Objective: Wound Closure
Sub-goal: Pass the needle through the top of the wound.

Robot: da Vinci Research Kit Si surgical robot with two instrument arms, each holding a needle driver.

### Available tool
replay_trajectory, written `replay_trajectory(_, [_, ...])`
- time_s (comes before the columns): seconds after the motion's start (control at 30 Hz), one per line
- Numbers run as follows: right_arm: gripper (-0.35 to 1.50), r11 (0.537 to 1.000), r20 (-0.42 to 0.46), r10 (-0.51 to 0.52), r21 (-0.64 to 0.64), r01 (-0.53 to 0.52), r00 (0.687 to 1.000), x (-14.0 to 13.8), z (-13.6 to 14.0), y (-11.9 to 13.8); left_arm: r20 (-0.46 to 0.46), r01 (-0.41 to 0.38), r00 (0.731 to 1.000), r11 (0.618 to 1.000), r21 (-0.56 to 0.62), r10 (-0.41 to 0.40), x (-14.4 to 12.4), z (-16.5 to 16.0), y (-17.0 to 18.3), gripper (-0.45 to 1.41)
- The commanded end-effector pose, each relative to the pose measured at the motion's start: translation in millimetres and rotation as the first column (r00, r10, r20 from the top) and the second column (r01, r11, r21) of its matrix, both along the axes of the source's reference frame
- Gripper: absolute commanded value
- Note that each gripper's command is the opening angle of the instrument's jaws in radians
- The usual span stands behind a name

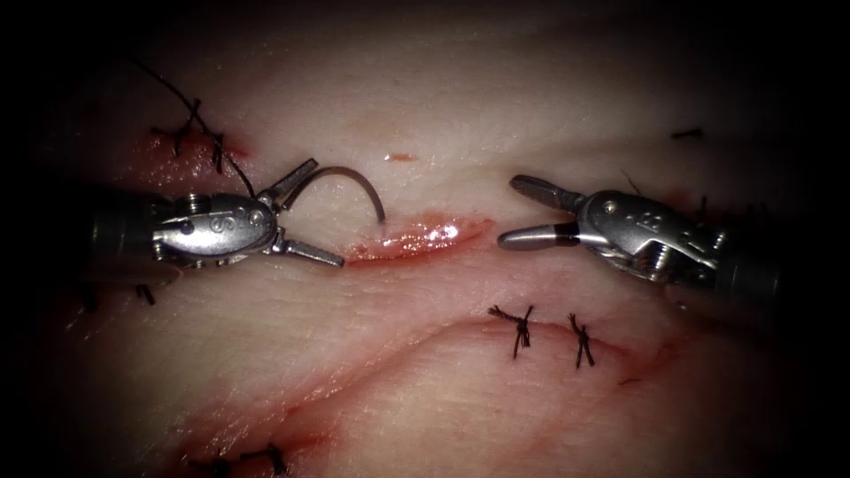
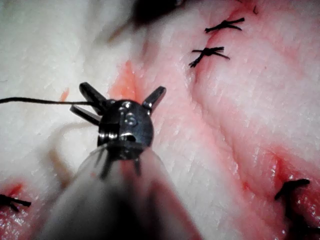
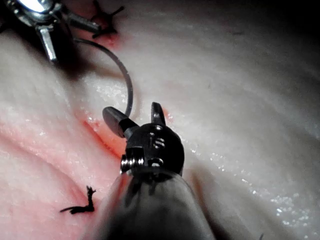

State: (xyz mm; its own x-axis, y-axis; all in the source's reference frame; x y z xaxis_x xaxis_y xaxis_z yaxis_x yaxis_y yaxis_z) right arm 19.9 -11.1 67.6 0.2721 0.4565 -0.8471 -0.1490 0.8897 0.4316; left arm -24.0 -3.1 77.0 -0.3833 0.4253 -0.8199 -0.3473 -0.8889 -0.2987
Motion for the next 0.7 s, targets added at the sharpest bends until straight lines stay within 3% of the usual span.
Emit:
replay_trajectory(0.03, [1.25, 1.0, -0.001, 0.004, -0.004, -0.004, 1.0, 1.4, 0.3, 0.6, 0.003, -0.022, 1.0, 1.0, 0.01, 0.022, -0.6, 0.2, 0.0, 0.71])
replay_trajectory(0.13, [1.25, 1.0, 0.008, 0.012, -0.008, -0.012, 1.0, 2.5, 0.6, 0.4, 0.025, -0.058, 0.998, 0.998, 0.028, 0.058, -0.9, -0.4, -0.6, 0.61])
replay_trajectory(0.23, [1.0, 1.0, 0.058, 0.008, -0.017, -0.007, 0.998, 4.7, 1.6, -0.2, 0.069, -0.121, 0.991, 0.991, 0.052, 0.117, -1.6, -1.3, -1.3, 0.58])
replay_trajectory(0.3, [1.18, 1.0, 0.137, -0.016, -0.021, 0.019, 0.99, 6.8, 2.3, -0.1, 0.099, -0.169, 0.982, 0.984, 0.059, 0.162, -2.4, -1.9, -2.1, 0.54])
replay_trajectory(0.37, [1.25, 0.999, 0.166, -0.029, -0.034, 0.035, 0.986, 7.9, 2.8, 0.1, 0.112, -0.191, 0.977, 0.98, 0.057, 0.184, -2.9, -2.1, -2.6, 0.53])
replay_trajectory(0.47, [1.35, 0.995, 0.157, -0.055, -0.072, 0.067, 0.986, 9.8, 3.8, 1.1, 0.138, -0.239, 0.963, 0.97, 0.05, 0.23, -3.8, -2.4, -3.3, 0.48])
replay_trajectory(0.7, [1.42, 0.965, 0.149, -0.107, -0.224, 0.139, 0.983, 14.0, 5.5, 2.6, 0.084, -0.273, 0.96, 0.958, 0.091, 0.265, -3.1, -1.1, -4.8, 0.46])
